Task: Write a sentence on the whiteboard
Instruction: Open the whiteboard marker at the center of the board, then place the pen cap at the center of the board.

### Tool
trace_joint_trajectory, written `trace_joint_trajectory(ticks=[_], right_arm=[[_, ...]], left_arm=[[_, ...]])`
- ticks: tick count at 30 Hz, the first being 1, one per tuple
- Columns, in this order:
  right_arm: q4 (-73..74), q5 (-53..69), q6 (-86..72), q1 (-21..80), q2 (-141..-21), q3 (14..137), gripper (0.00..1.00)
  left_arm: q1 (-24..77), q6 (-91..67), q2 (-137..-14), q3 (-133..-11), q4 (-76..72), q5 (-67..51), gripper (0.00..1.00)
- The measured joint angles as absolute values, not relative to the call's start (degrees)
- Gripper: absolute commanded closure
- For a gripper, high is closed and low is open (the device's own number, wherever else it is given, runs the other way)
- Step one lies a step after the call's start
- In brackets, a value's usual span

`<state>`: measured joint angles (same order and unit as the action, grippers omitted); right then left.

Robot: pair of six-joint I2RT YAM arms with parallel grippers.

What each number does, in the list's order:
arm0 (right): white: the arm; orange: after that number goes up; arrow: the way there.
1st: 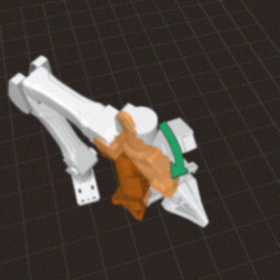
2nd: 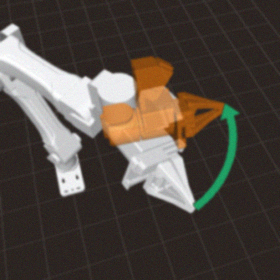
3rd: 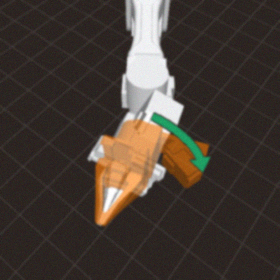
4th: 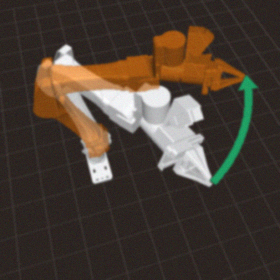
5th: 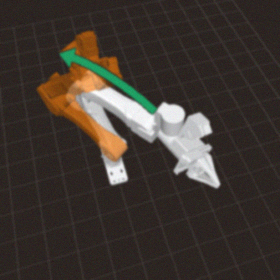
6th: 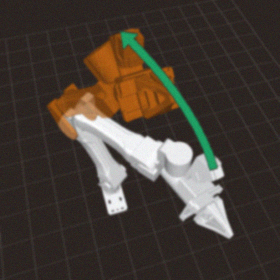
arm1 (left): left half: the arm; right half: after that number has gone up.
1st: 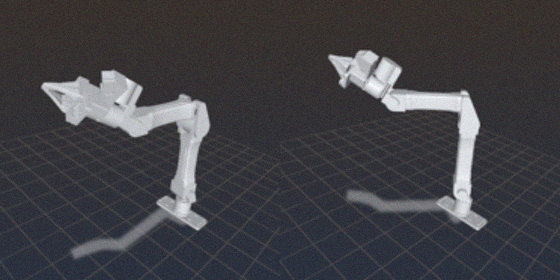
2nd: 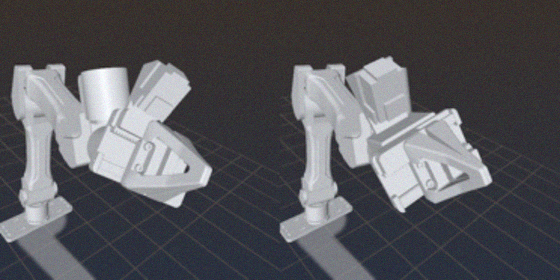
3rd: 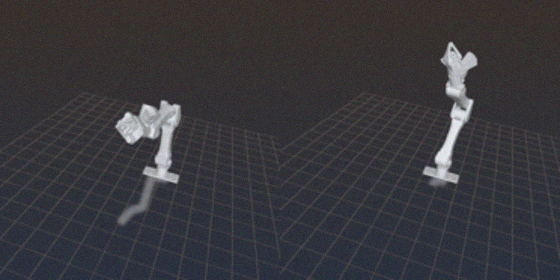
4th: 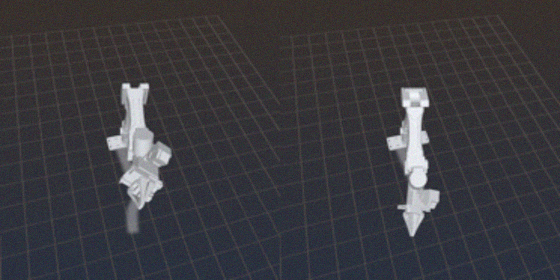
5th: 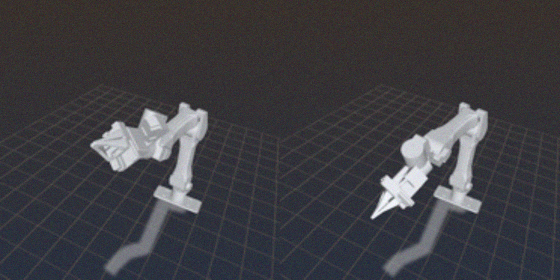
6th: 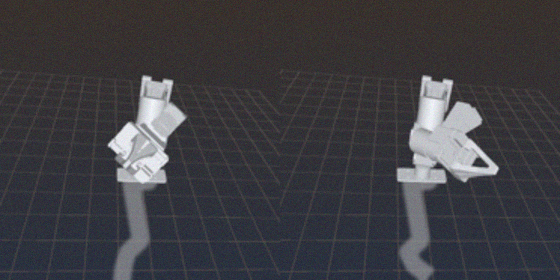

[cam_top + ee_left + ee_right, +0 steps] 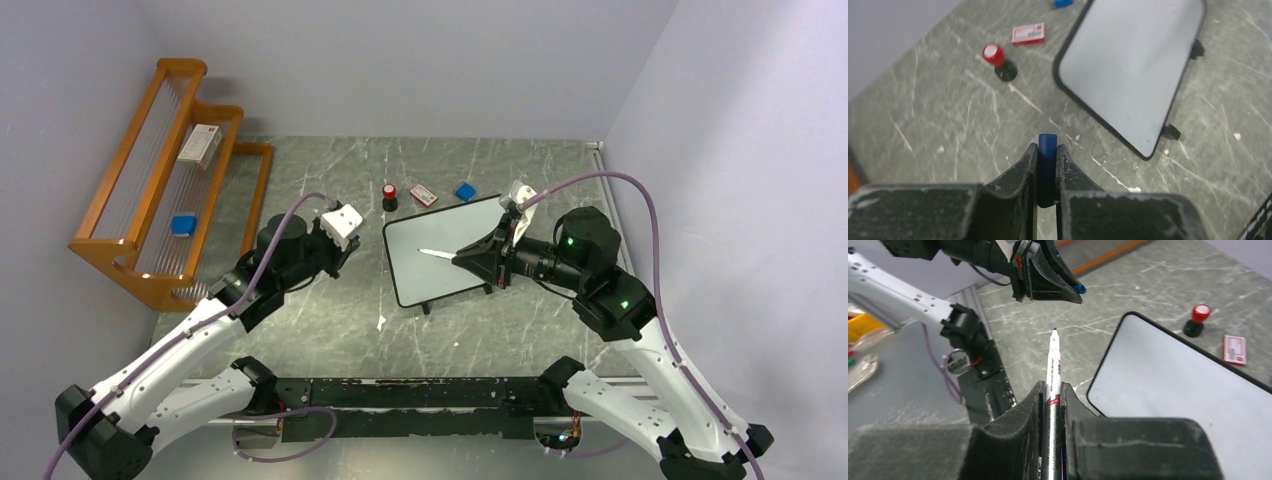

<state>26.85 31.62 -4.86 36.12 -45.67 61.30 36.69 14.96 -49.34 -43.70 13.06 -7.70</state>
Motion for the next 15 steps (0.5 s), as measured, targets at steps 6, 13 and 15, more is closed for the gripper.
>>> trace_joint_trajectory(ticks=[6,13,15], right_arm=[[26.7,23.86,-4.23,36.07,-43.42,58.28,1.0],[27.24,16.53,-4.21,36.07,-39.9,54.94,1.0],[27.33,14.83,-4.19,36.07,-38.98,54.7,1.0]], left_arm=[[36.53,0.8,-56.75,-44.36,14.2,3.66,0.95],[34.09,-10.48,-67.96,-47.55,19.53,10.0,0.95],[31.86,-11.86,-71.16,-47.86,20.51,10.48,0.95]])
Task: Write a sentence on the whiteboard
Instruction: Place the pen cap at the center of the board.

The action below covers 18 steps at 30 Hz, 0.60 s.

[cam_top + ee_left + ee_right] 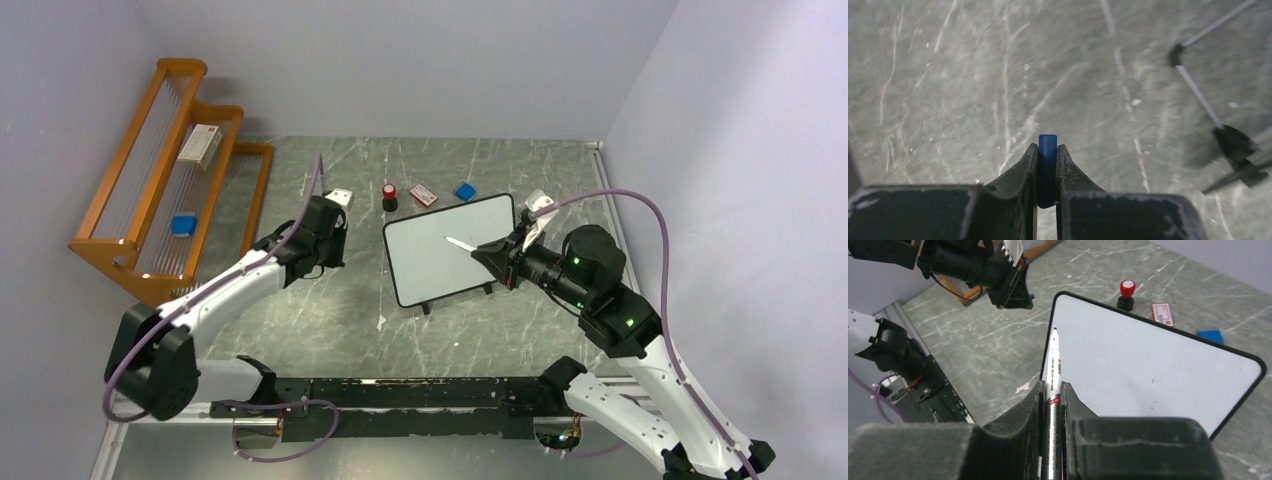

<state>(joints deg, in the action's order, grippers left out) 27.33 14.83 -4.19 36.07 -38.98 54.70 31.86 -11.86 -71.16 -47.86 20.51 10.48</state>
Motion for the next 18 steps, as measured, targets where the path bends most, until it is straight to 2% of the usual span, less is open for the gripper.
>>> trace_joint_trajectory(ticks=[12,18], right_arm=[[27.29,8.62,-3.92,36.07,-35.46,52.25,1.0],[26.79,8.4,-3.81,36.07,-35.44,52.07,1.0]], left_arm=[[24.75,-12.69,-91.72,-53.25,23.18,8.25,0.94],[22.26,-12.64,-97.23,-55.4,23.75,6.44,0.88]])
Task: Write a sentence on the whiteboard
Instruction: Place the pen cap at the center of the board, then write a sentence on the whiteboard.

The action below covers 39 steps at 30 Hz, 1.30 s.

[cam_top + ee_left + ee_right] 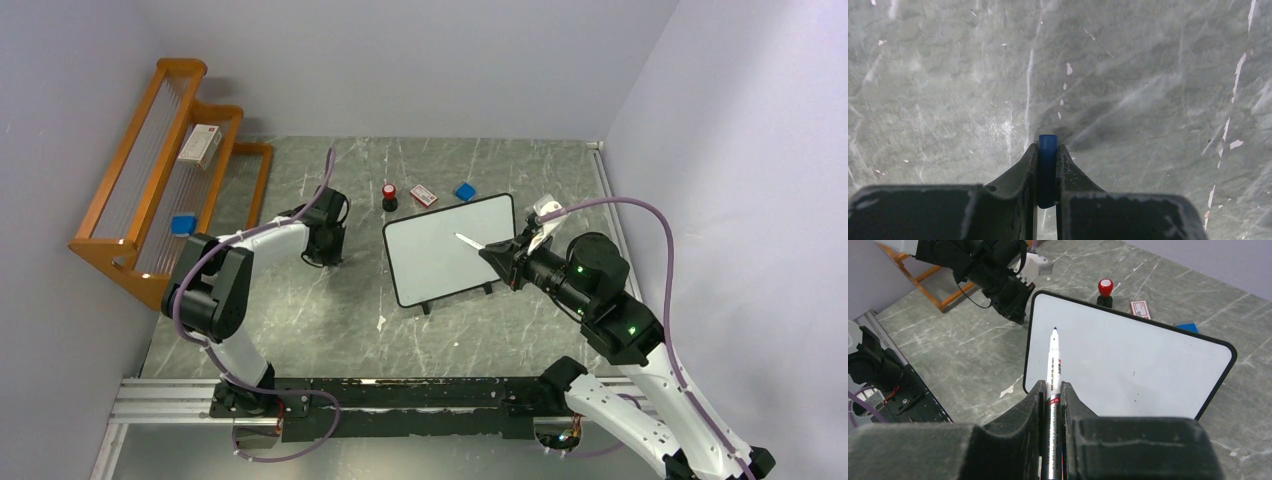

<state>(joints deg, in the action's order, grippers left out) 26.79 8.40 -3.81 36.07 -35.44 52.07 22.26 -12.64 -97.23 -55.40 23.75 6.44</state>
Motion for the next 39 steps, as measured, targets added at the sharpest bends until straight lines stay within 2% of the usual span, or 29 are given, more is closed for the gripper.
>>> trace_joint_trajectory(ticks=[3,10,12,14,15,31,39], right_arm=[[26.39,8.43,-3.81,36.07,-35.46,51.68,1.0],[26.04,8.27,-3.79,36.07,-35.83,51.4,1.0],[26.02,8.25,-3.79,36.07,-36.16,51.4,1.0],[26.02,8.27,-3.79,36.07,-36.53,51.4,1.0],[26.04,8.27,-3.79,36.07,-36.8,51.4,1.0],[25.98,8.54,-3.81,36.07,-39.79,52.21,1.0],[24.34,8.73,-3.84,36.07,-40.49,52.4,1.0]], left_arm=[[21.54,-12.43,-97.97,-56.36,23.86,6.22,0.81],[21.41,-11.62,-97.86,-56.45,24.36,6.28,0.52],[21.39,-11.38,-97.21,-56.45,24.93,6.39,0.35],[21.37,-11.25,-95.66,-56.45,25.54,6.44,0.08],[21.34,-11.2,-94.41,-56.42,25.71,6.46,0.03],[21.23,-7.27,-61.12,-53.32,19.59,6.85,0.02],[21.19,-5.37,-52.64,-52.71,13.89,-0.67,0.01]])
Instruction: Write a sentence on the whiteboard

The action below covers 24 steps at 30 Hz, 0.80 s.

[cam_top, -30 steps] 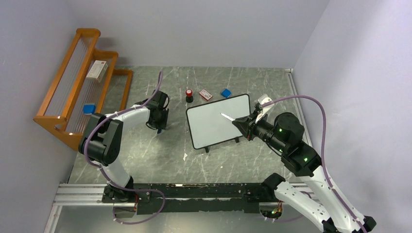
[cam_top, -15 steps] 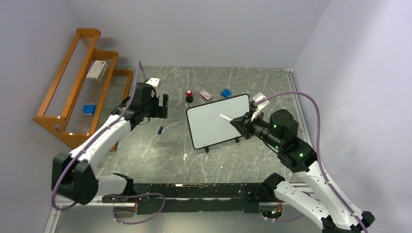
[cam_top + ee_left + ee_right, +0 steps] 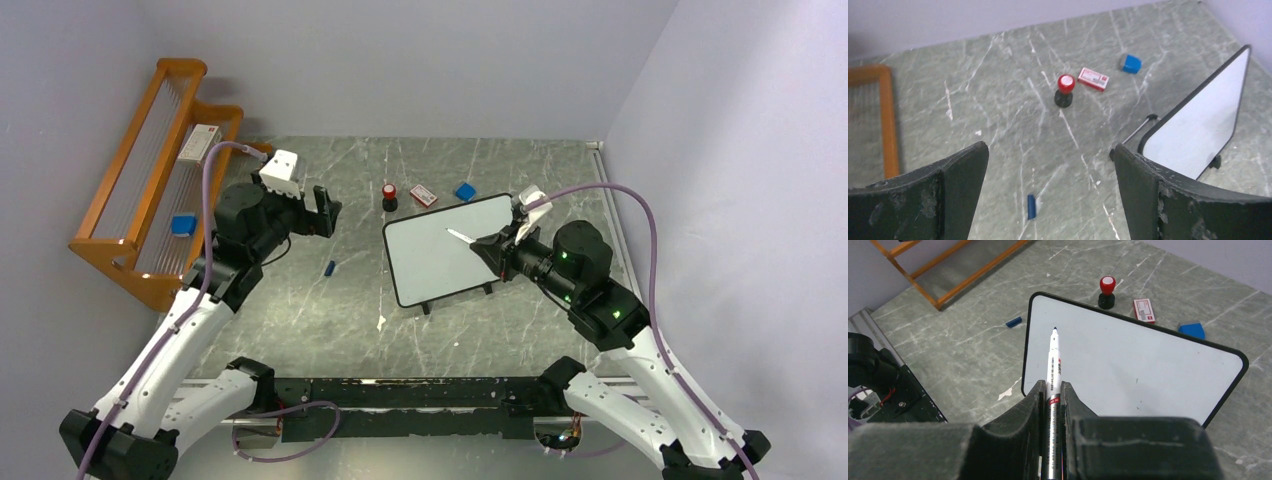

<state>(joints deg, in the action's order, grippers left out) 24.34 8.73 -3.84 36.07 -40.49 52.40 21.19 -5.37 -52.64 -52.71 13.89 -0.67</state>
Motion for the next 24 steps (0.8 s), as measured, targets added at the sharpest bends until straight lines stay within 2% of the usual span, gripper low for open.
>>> trace_joint_trajectory(ticks=[6,13,21,24], right_arm=[[21.87,9.63,-3.86,36.07,-41.67,52.23,1.0],[19.66,9.43,-3.16,36.07,-43.81,51.27,1.0],[18.28,9.02,-2.35,36.07,-46.17,51.31,1.0],[17.02,7.77,-2.26,36.32,-46.48,51.03,1.0]], left_arm=[[21.19,-6.68,-51.22,-48.8,7.6,-5.5,0.01],[21.15,-8.05,-57.65,-44.29,-1.72,-19.03,0.06],[20.97,-7.99,-65.23,-46.13,-4.67,-30.63,0.08],[20.91,-8.43,-67.33,-47.27,-5.1,-34.24,0.03]])
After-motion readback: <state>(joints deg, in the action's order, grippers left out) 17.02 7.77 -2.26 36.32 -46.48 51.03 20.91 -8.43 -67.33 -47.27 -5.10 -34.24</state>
